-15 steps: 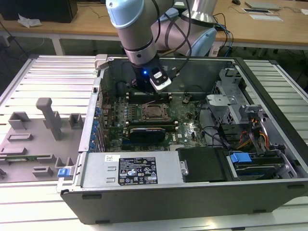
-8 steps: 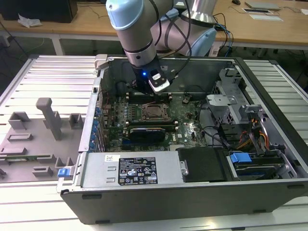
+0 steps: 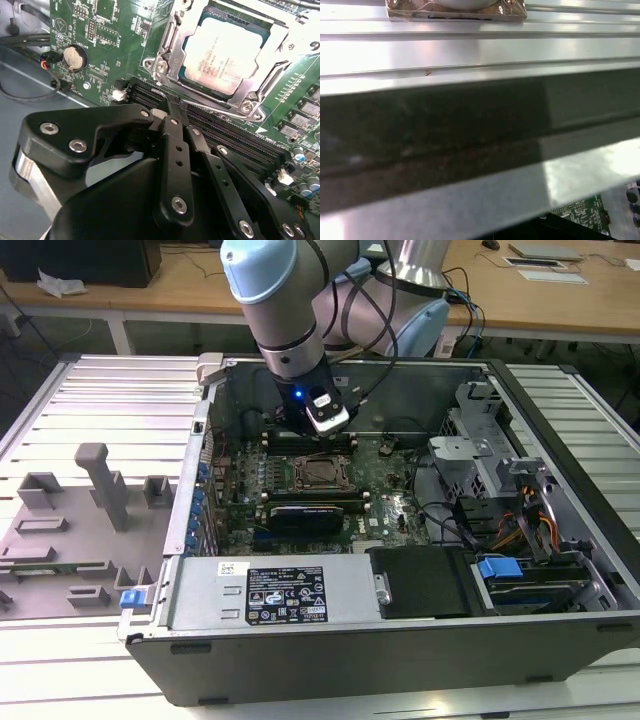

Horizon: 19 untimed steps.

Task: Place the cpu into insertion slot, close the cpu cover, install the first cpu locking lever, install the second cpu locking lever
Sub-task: 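Install the first cpu locking lever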

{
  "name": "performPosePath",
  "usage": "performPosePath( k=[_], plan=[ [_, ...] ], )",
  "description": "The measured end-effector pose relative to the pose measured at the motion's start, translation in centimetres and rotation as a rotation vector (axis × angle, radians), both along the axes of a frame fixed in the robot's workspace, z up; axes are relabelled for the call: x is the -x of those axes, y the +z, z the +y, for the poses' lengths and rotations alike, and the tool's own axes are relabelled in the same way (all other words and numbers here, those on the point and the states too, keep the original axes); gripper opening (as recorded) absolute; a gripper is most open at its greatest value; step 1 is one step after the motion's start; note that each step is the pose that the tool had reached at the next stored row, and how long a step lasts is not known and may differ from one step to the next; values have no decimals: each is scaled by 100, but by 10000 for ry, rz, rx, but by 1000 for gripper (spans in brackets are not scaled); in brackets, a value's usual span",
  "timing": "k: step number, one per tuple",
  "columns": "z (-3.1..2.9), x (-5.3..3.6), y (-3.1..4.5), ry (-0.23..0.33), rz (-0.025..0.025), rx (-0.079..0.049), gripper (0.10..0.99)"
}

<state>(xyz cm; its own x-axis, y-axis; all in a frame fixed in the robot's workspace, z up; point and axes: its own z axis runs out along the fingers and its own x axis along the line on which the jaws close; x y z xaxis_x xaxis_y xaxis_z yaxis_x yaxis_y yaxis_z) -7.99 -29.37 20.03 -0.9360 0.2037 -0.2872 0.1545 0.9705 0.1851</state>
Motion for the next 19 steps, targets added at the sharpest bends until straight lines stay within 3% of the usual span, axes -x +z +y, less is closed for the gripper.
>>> performPosePath(
  k=[19],
  plan=[
    [5,0,-68,-571,1,0,106]
  ],
)
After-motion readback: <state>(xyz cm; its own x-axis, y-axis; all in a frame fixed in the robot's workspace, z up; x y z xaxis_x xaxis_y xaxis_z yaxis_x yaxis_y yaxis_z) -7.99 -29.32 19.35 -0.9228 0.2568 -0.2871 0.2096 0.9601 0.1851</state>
